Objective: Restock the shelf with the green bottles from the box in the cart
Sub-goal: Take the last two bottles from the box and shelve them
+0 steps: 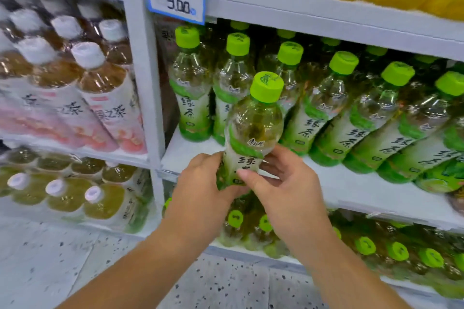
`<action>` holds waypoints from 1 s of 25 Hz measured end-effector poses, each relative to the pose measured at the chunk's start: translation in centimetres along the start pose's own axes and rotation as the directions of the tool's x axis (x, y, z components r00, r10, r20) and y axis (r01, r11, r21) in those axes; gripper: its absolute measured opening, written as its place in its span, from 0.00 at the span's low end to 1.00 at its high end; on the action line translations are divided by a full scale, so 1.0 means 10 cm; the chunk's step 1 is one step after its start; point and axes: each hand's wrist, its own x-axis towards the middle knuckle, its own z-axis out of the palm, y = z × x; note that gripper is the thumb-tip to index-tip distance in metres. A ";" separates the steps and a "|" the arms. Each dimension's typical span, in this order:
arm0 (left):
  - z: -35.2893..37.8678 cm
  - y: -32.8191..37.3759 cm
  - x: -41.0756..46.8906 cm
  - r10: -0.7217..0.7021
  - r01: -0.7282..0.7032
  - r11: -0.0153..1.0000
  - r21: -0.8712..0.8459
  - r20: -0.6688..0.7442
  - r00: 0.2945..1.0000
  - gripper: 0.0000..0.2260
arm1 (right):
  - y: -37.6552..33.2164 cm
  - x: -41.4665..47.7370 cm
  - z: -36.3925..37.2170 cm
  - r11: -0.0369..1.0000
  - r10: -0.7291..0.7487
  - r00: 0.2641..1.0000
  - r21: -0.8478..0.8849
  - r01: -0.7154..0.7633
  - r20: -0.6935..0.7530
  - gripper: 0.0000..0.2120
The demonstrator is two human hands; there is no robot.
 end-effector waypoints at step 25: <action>-0.70 -0.65 0.26 -0.139 0.111 0.970 -0.217 -0.123 0.983 0.18 | -0.21 0.32 1.05 0.967 0.015 1.000 -0.253 -0.014 0.003 0.09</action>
